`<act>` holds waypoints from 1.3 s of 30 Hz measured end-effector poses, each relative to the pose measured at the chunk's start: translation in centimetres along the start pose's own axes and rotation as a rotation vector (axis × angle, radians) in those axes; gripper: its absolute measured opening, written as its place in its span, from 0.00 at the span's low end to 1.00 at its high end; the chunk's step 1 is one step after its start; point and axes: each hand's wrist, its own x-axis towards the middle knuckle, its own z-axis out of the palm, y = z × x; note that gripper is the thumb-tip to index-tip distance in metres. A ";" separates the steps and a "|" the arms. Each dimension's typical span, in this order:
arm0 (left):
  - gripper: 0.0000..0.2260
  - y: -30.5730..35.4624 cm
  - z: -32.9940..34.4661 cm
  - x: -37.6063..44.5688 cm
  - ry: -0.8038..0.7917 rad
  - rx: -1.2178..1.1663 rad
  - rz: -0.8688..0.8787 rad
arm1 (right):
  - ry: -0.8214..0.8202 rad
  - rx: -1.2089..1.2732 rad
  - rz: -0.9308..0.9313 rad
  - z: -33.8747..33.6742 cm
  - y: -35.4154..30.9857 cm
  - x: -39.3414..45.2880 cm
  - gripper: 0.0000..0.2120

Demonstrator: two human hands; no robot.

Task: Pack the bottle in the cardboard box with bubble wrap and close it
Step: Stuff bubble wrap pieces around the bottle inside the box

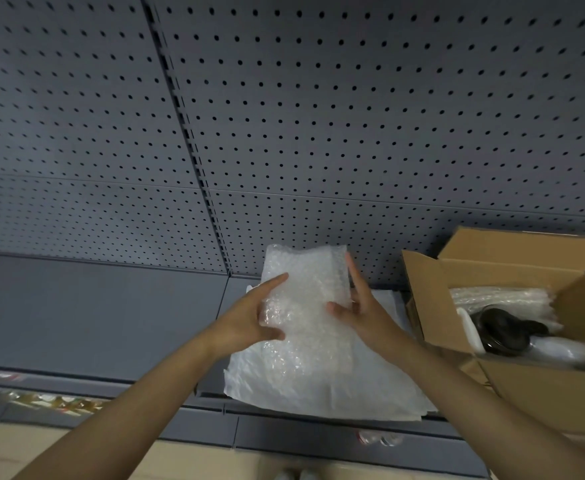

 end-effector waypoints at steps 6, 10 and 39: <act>0.46 -0.3 0.2 0.0 0.014 0.222 -0.029 | -0.137 -0.538 -0.002 -0.9 0.0 -0.9 0.47; 0.38 -0.4 0.7 0.5 0.154 0.350 -0.004 | -0.031 -0.653 -0.055 -0.4 0.8 -0.6 0.35; 0.16 5.6 0.9 4.3 -0.015 0.311 0.066 | 0.454 -0.044 0.056 -5.7 -5.3 -5.2 0.16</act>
